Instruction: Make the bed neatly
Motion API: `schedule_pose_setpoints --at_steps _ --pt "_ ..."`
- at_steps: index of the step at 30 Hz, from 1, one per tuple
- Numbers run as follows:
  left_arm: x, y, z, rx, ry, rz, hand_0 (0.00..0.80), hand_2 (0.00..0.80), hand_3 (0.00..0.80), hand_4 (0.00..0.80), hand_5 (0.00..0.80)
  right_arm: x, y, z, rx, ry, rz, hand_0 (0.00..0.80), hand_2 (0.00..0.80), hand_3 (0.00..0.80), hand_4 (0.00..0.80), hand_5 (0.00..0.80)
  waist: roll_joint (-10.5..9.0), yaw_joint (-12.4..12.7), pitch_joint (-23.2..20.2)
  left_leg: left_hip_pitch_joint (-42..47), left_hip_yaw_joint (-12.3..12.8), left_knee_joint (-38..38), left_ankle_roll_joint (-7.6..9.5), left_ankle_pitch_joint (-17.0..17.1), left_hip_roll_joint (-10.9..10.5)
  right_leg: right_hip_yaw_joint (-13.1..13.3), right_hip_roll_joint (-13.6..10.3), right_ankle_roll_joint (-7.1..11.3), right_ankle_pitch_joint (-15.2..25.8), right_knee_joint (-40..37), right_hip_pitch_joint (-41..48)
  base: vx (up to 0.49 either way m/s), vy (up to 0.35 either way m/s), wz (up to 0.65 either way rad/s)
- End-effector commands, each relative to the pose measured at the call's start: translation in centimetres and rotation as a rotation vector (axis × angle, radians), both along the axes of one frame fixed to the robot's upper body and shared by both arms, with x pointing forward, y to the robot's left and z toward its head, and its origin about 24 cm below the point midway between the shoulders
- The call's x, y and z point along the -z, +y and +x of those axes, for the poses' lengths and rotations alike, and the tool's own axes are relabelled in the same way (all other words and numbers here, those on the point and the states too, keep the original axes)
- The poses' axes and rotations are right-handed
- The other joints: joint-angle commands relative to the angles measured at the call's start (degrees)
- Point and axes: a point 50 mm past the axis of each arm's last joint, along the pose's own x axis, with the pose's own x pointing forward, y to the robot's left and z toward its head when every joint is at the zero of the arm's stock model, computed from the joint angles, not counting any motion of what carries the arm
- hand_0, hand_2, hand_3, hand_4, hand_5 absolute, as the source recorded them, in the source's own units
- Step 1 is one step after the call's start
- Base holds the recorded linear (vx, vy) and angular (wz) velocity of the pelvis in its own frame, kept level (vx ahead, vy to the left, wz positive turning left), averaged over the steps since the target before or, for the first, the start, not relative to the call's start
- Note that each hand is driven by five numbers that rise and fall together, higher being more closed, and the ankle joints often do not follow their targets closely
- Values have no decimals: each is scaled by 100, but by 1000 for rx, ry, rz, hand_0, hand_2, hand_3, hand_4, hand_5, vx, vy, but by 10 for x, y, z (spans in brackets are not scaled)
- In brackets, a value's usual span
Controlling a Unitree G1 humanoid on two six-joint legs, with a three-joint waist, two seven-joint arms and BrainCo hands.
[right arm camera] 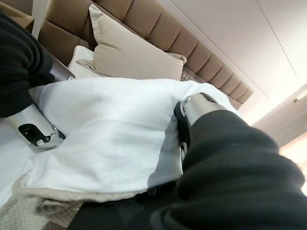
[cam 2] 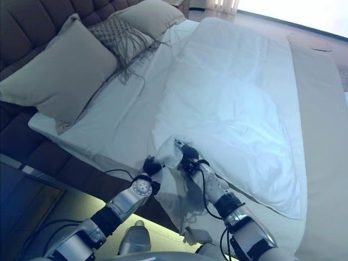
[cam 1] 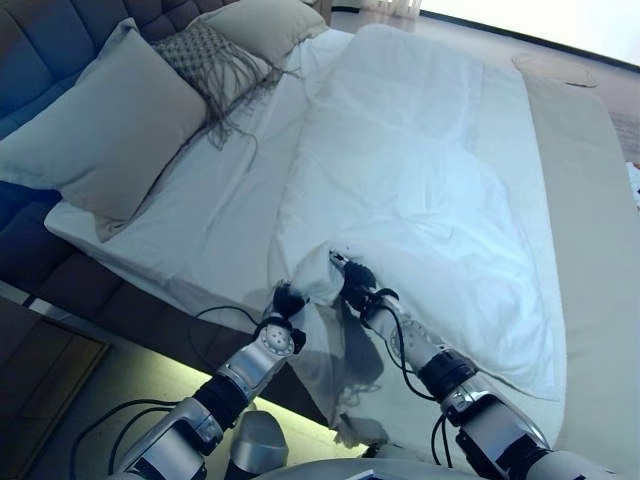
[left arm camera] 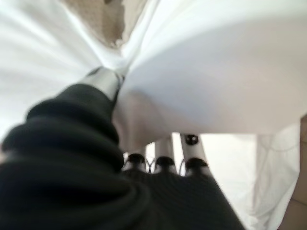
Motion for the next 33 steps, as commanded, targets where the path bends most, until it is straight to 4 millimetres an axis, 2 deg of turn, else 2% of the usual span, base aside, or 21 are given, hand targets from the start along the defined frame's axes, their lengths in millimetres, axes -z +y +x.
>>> schedule_pose_setpoints --at_steps 1,7,8,9,14,19,27,33 --pt "-43 -16 23 75 -173 -41 800 800 800 800 800 -84 46 15 -105 -300 216 800 800 800 800 800 -135 106 14 134 -276 150 -271 171 546 -150 -796 890 3197 -2370 476 0 0 0" --pt "-42 -11 23 75 -183 -6 800 800 800 800 800 -75 44 13 -98 -262 210 800 800 800 800 800 -146 147 5 166 -284 152 -257 162 537 -197 -804 894 3213 -2381 543 0 0 0" --pt "-41 -9 23 69 -185 12 800 800 800 800 800 -72 43 13 -90 -246 206 78 78 78 78 78 -150 153 -5 178 -285 143 -254 162 537 -205 -803 894 3216 -2386 556 0 0 0" --pt "-40 -6 23 62 -186 27 800 800 800 800 800 -69 43 12 -87 -230 210 0 0 0 0 0 -152 157 -11 185 -285 139 -253 162 540 -208 -803 893 3218 -2386 567 0 0 0" --pt "-36 5 20 8 -210 93 800 800 800 800 800 -58 39 8 -74 -181 239 0 0 0 0 0 -151 155 -51 273 -262 108 -228 154 543 -216 -819 887 3212 -2367 634 0 0 0" --pt "-30 25 15 -90 -224 127 800 800 800 800 800 -48 36 -8 -89 -176 322 0 0 0 0 0 -125 114 -110 406 -219 54 -213 149 526 -215 -815 888 3201 -2383 734 2 4 -1" --pt "-16 78 -4 -342 -250 69 800 800 800 800 800 -32 19 -40 -112 -185 369 0 0 0 0 0 7 15 -236 638 -74 -160 -210 191 480 -127 -785 887 3135 -2401 821 -1 47 -2" --pt "-8 128 -26 -547 -277 73 800 800 800 800 800 -9 -8 -60 -86 -129 296 0 0 0 0 0 76 -69 -326 719 -8 -283 -202 211 411 -48 -805 891 3086 -2368 759 -12 67 1"
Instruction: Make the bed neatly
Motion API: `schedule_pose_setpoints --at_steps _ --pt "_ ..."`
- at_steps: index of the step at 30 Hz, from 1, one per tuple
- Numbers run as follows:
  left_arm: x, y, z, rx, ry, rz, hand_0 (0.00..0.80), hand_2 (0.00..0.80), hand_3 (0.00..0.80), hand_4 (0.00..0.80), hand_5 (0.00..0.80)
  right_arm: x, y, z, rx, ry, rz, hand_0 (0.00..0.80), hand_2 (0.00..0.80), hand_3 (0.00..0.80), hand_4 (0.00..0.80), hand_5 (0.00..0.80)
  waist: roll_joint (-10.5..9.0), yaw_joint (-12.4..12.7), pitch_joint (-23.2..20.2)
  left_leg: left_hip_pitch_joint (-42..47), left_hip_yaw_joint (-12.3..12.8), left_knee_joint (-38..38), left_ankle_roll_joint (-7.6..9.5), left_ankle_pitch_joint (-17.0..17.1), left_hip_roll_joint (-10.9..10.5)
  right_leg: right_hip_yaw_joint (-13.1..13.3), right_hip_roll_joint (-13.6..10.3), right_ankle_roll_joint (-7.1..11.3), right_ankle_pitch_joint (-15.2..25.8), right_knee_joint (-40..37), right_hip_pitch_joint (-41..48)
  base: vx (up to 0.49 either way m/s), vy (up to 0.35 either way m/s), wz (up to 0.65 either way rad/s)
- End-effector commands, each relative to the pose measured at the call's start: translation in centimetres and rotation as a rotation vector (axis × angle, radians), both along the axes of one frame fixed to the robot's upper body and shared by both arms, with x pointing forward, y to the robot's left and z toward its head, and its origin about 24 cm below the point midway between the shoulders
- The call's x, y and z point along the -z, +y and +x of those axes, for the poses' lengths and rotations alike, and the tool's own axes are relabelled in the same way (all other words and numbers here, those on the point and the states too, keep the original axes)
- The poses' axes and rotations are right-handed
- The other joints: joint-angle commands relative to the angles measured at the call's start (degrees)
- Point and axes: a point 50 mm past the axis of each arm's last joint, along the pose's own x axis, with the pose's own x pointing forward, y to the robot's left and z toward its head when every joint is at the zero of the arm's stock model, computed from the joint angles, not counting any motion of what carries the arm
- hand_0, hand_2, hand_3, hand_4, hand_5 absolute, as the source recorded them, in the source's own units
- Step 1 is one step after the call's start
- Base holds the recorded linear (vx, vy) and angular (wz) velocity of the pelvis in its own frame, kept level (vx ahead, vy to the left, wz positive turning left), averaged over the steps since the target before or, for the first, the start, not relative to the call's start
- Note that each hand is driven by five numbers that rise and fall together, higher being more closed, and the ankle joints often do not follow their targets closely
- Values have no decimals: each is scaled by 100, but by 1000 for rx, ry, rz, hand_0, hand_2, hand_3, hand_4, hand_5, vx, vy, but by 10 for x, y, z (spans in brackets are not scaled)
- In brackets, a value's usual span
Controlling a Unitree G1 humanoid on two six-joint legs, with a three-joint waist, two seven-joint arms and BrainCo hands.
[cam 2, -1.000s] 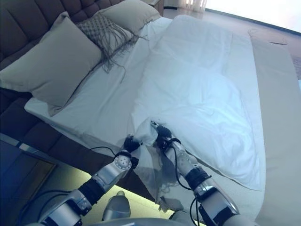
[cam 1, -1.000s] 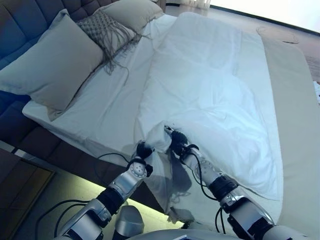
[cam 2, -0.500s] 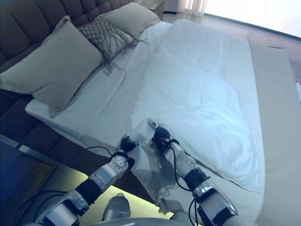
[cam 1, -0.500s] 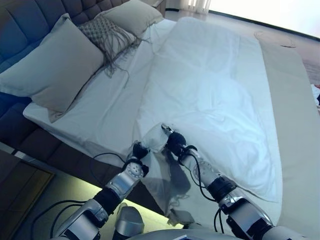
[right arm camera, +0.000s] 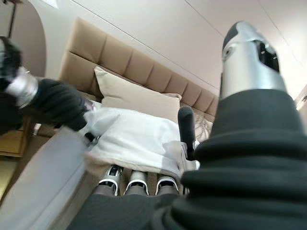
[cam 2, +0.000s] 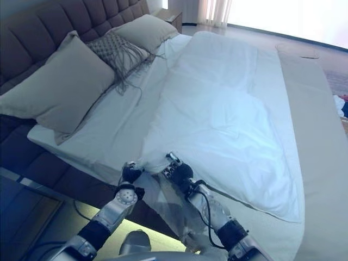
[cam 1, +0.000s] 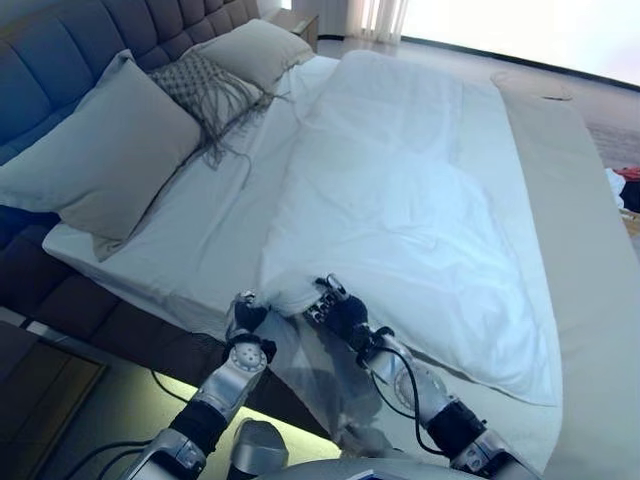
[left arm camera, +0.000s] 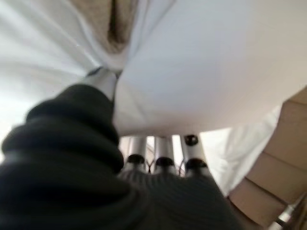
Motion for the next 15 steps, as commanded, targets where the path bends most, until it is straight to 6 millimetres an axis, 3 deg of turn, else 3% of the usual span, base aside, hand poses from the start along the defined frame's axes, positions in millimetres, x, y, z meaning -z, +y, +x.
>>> schedule_pose_setpoints --at_steps 1,9,15 --pt "-27 67 2 -264 -196 104 800 800 800 800 800 -25 -18 12 84 -128 58 0 0 0 0 0 -98 90 -224 245 -7 -69 -200 219 468 -1 -752 859 3063 -2305 359 -18 90 -1" --pt "-14 130 -44 -617 -207 118 800 800 800 800 800 14 -61 -11 167 7 -51 0 0 0 0 0 -27 -136 -420 383 69 -253 -168 217 358 116 -762 850 2925 -2213 267 0 78 -13" --pt "-11 166 -67 -792 -177 222 800 800 800 800 800 28 -87 -19 197 65 -112 0 0 0 0 0 76 -376 -621 486 99 -386 -168 196 254 246 -733 839 2858 -2205 167 39 93 -12"
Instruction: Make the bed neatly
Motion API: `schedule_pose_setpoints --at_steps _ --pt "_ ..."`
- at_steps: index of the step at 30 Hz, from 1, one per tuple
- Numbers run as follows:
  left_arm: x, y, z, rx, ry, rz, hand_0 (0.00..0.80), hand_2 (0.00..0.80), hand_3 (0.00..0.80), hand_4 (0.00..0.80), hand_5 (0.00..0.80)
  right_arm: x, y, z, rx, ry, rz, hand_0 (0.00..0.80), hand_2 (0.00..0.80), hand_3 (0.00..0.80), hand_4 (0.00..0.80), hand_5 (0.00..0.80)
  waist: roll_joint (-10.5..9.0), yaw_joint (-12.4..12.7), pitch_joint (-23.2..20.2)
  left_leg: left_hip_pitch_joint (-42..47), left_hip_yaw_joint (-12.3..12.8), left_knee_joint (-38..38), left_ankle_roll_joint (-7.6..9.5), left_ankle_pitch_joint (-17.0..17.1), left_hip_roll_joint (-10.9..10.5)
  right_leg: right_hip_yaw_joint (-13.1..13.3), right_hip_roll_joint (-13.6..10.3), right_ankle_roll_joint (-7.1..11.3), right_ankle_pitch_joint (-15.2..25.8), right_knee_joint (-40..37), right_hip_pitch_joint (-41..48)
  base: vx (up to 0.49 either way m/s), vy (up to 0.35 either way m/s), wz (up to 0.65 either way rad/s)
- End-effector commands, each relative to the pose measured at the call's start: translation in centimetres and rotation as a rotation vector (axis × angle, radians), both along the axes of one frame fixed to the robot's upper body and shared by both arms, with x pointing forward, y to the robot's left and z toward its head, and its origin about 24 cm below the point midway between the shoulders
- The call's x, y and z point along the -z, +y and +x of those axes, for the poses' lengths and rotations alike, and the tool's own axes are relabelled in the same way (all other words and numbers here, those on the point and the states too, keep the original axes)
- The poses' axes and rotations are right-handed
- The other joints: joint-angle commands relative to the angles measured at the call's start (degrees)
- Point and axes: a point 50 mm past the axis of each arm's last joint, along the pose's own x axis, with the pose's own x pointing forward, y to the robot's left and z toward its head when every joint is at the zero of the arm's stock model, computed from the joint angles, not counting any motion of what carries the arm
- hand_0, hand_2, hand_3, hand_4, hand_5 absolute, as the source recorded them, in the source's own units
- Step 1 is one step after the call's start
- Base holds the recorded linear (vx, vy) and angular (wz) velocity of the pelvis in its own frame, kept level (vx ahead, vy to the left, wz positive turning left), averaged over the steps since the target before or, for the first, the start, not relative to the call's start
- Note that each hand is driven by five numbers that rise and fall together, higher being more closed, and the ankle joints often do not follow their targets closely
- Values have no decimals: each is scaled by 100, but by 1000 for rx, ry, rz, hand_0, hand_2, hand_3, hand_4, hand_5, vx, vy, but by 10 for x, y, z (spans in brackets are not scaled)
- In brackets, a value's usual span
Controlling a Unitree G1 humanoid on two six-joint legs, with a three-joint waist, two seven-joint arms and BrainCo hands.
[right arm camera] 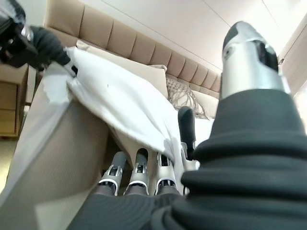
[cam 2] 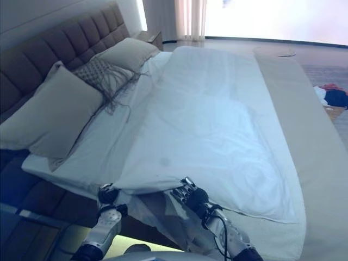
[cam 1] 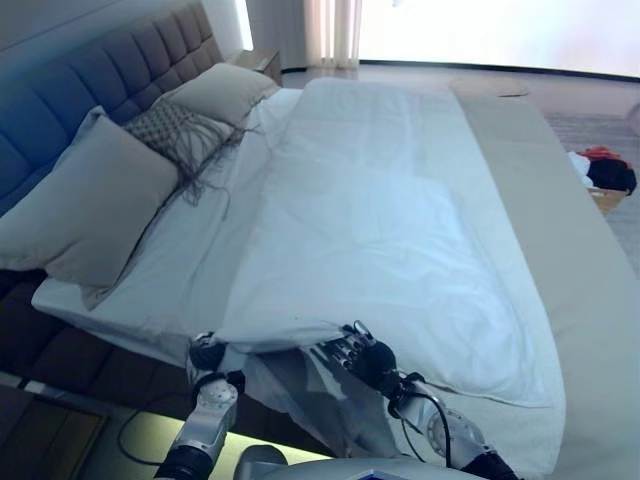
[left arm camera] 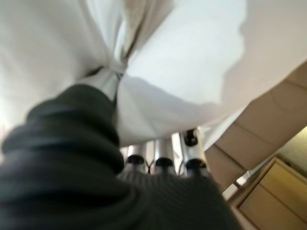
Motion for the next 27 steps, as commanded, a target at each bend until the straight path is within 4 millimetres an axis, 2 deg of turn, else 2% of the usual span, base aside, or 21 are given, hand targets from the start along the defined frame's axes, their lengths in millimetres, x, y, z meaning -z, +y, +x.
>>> schedule_pose_setpoints --at_steps 1,6,10,15,20,24,27 --pt "-49 121 -19 -433 -132 340 800 800 800 800 800 -11 -39 21 155 -96 -36 0 0 0 0 0 -201 164 -122 211 -62 -15 -172 178 306 92 -661 778 2854 -2329 329 42 139 -16" --pt "-51 146 -32 -421 -54 405 800 800 800 800 800 -1 -63 8 162 -58 -113 0 0 0 0 0 -42 -72 -223 227 -32 -79 -157 108 172 252 -678 767 2757 -2250 154 11 138 -14" --pt "-65 160 -26 -339 -98 390 800 800 800 800 800 7 -83 -2 195 -51 -174 0 0 0 0 0 41 -193 -254 199 0 -127 -157 69 77 313 -685 764 2752 -2225 39 -6 72 -16" --pt "-68 144 -12 -170 -188 285 800 800 800 800 800 17 -96 -18 294 -54 -143 0 0 0 0 0 85 -258 -225 128 51 -70 -115 -22 21 326 -701 781 2736 -2155 -41 -10 18 -1" --pt "-53 123 -9 -132 -231 171 800 800 800 800 800 28 -124 -39 346 -70 -197 0 0 0 0 0 115 -404 -182 92 131 -19 -96 -83 3 346 -671 781 2787 -2195 -97 -2 -1 1" --pt "-48 119 -10 -111 -234 155 800 800 800 800 800 31 -143 -50 405 -52 -209 0 0 0 0 0 84 -491 -144 97 115 104 -60 -187 -34 420 -649 763 2748 -2155 -102 0 0 0" --pt "-48 121 -12 -116 -240 141 800 800 800 800 800 32 -150 -56 448 -31 -196 0 0 0 0 0 60 -521 -131 92 87 180 -26 -254 -57 484 -616 752 2730 -2147 -103 0 -24 -2"
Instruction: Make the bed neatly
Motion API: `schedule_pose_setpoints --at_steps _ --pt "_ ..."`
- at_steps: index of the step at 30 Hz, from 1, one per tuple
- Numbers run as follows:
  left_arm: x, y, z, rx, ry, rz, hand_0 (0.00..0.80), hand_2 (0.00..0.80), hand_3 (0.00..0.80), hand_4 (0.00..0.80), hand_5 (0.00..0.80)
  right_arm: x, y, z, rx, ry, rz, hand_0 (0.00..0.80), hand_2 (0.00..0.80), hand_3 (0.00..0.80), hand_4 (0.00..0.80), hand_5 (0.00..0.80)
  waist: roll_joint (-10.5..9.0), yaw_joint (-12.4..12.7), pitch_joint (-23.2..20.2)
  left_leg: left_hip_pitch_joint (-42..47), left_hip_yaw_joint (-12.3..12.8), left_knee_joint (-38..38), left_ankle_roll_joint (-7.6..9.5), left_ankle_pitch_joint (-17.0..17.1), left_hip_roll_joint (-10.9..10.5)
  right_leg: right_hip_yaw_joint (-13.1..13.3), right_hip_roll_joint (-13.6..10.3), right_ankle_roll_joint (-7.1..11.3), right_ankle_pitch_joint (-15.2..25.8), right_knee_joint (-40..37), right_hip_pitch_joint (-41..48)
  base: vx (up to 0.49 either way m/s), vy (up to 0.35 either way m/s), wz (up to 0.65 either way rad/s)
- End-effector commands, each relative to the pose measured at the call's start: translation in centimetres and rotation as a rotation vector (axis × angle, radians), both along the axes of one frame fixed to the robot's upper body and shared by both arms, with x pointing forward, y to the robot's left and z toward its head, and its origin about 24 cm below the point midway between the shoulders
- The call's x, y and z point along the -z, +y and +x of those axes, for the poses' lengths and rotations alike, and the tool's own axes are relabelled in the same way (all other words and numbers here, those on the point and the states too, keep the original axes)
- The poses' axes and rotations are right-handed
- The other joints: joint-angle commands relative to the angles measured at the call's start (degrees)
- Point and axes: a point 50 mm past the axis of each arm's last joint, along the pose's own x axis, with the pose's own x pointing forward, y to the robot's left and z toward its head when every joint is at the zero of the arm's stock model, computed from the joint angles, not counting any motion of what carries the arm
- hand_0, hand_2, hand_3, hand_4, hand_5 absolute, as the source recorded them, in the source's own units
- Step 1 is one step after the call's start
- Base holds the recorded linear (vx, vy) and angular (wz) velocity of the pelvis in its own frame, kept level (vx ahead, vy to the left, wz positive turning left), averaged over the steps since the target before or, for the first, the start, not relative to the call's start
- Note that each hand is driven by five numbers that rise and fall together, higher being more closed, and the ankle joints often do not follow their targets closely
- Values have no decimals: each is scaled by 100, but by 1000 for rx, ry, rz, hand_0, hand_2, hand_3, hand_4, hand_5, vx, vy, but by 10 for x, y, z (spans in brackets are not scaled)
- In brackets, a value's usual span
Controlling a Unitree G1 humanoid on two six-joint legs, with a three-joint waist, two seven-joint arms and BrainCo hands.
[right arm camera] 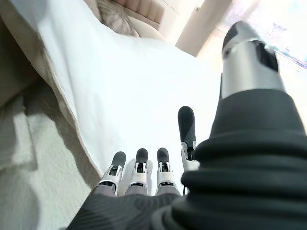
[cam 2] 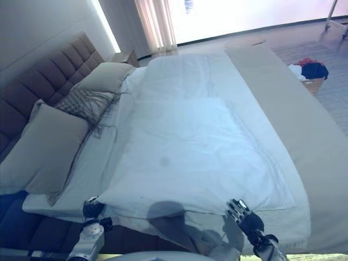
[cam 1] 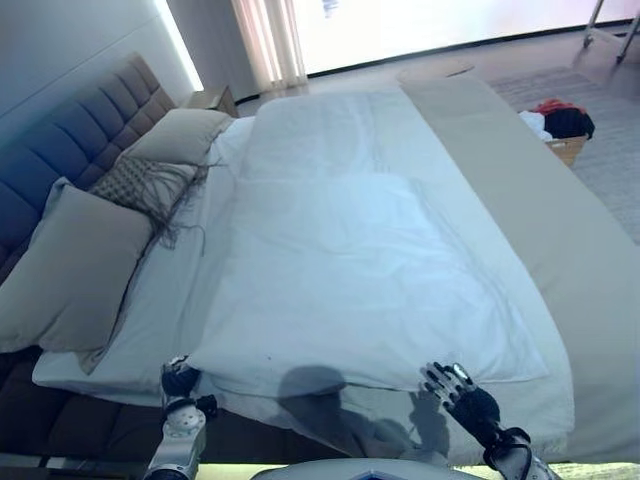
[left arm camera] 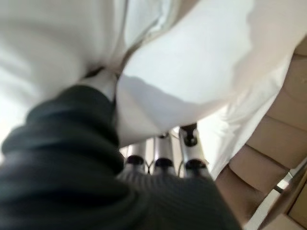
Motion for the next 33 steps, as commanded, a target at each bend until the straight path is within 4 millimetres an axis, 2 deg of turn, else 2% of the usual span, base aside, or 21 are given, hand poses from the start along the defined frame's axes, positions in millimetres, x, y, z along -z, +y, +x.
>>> schedule_pose_setpoints --at_steps 1,5,7,9,12,14,17,19,20,21,22,24,27,29,31,32,33 --pt "-63 85 17 -159 -258 200 800 800 800 800 800 -5 4 12 86 -123 81 0 0 0 0 0 -461 74 229 129 -79 538 -132 -399 159 140 -410 716 2819 -2536 551 -7 -36 -4" --pt "-60 82 12 -156 -267 178 800 800 800 800 800 -3 8 10 90 -126 118 0 0 0 0 0 -494 79 294 72 -251 835 -88 -569 157 309 -356 688 2756 -2477 535 -15 -6 -6" --pt "-57 77 9 -132 -256 179 800 800 800 800 800 -4 12 15 66 -130 119 0 0 0 0 0 -511 121 332 63 -418 1041 -69 -717 144 407 -345 682 2718 -2449 552 3 67 -16" --pt "-53 74 7 -110 -239 166 800 800 800 800 800 -7 15 21 55 -145 120 0 0 0 0 0 -503 138 337 78 -435 1098 -15 -809 85 465 -411 686 2716 -2378 525 6 156 -28" --pt "-52 71 11 -97 -234 141 800 800 800 800 800 -11 18 28 60 -170 128 0 0 0 0 0 -515 119 355 -14 -387 1223 125 -917 -106 526 -592 709 2945 -2324 467 -17 195 -10" --pt "-54 68 20 -75 -243 133 800 800 800 800 800 -11 16 27 81 -169 111 0 0 0 0 0 -542 100 363 -66 -421 1202 242 -989 -347 609 -761 761 3255 -2345 367 -24 208 -3" --pt "-58 66 29 -69 -257 131 800 800 800 800 800 -10 12 28 101 -156 96 0 0 0 0 0 -516 40 383 -66 -344 1002 356 -956 -608 693 -791 782 3554 -2374 139 -56 204 -7" --pt "-61 68 33 -83 -265 133 800 800 800 800 800 -6 10 24 113 -143 104 0 0 0 0 0 -436 -8 402 -102 -261 840 457 -891 -676 758 -604 706 3332 -1926 -105 -95 199 -6" --pt "-61 68 34 -85 -263 136 800 800 800 800 800 -4 10 20 123 -137 118 0 0 0 0 0 -400 -31 407 -142 -228 788 517 -831 -691 807 -437 639 3157 -1619 -151 -101 151 -3" --pt "-61 70 32 -94 -265 141 800 800 800 800 800 -1 12 16 127 -136 151 0 0 0 0 0 -375 -20 407 -195 -132 718 585 -723 -698 672 -137 528 2918 -1236 -161 -15 86 -1" --pt "-61 71 30 -101 -266 142 800 800 800 800 800 1 14 13 126 -129 165 0 0 0 0 0 -359 -4 388 -156 -173 675 581 -795 -702 678 11 574 2723 -1067 -126 8 12 -7" --pt "-61 71 29 -109 -278 151 800 800 800 800 800 7 17 6 121 -112 163 0 0 0 0 0 -424 50 339 -219 -193 579 584 -703 -722 532 273 485 2686 -1165 -64 1 -113 -10" --pt "-64 70 35 -119 -293 166 800 800 800 800 800 9 17 5 120 -129 178 0 0 0 0 0 -518 82 293 -387 -271 680 455 -600 -620 407 744 288 2311 -1960 265 -67 -251 -13" --pt "-62 70 34 -133 -292 156 800 800 800 800 800 8 16 9 101 -124 164 0 0 0 0 0 -499 51 278 -446 -178 831 357 -609 -518 327 846 218 2118 -2107 370 -64 -155 -10" --pt "-62 69 34 -134 -300 160 800 800 800 800 800 1 17 18 35 -138 129 0 0 0 0 0 -532 11 383 -741 -68 1843 224 -916 -371 229 806 34 1894 -2072 446 -64 -95 -11" --pt "-61 68 29 -152 -306 144 800 800 800 800 800 -3 13 21 10 -134 98 0 0 0 0 0 -544 4 481 -951 -68 2534 98 -920 -131 226 749 -88 1762 -1969 468 -36 -10 -7" --pt "-59 68 25 -161 -303 132 800 800 800 800 800 -5 10 23 5 -131 81 0 0 0 0 0 -513 2 528 -1030 -119 2780 33 -876 20 231 722 -148 1689 -1882 482 -22 33 -14"
